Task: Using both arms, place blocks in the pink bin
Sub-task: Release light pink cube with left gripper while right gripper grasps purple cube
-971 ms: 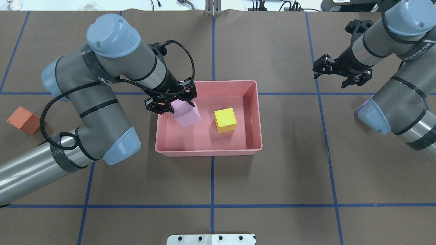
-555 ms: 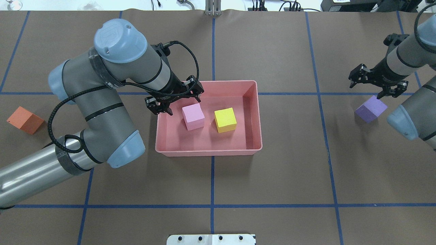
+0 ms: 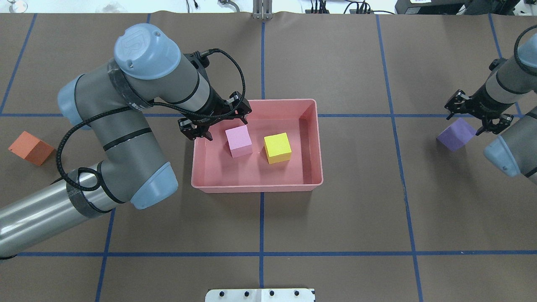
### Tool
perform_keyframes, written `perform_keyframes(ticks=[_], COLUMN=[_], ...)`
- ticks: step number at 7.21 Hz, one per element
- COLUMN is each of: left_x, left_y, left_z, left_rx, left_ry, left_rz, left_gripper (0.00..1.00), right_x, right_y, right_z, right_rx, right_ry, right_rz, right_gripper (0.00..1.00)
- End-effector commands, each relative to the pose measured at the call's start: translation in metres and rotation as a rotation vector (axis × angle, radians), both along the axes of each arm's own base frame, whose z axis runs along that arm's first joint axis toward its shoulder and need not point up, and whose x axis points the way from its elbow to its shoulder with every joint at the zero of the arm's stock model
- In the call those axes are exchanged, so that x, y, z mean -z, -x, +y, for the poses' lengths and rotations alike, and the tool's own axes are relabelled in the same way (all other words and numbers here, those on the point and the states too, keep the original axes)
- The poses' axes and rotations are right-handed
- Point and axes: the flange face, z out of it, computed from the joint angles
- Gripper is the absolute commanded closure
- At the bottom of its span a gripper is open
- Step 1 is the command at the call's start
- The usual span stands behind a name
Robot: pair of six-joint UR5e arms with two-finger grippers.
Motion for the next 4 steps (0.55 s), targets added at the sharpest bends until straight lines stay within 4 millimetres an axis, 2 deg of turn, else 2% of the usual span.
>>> perform_keyframes(ticks=[1, 3, 4], left_x=[0.0042, 0.0068, 0.0097], left_y=[0.0060, 0.0123, 0.0150], left_z=[0.0032, 0.0037, 0.0046], left_rx=[0.004, 0.013, 0.015], left_ry=[-0.009, -0.017, -0.022], left_rz=[0.009, 0.014, 0.020], left_gripper=[0.00, 0.00, 0.00], right_x=[-0.0097, -0.0160, -0.0170], right_y=[-0.0026, 0.0004, 0.0016], right_z=[0.0044, 0.0041, 0.0043], right_rx=[-0.006, -0.001, 0.004], right_ry=[0.019, 0.027, 0.029], right_rz=[0.009, -0.008, -0.022], right_gripper=[0.15, 0.17, 0.26])
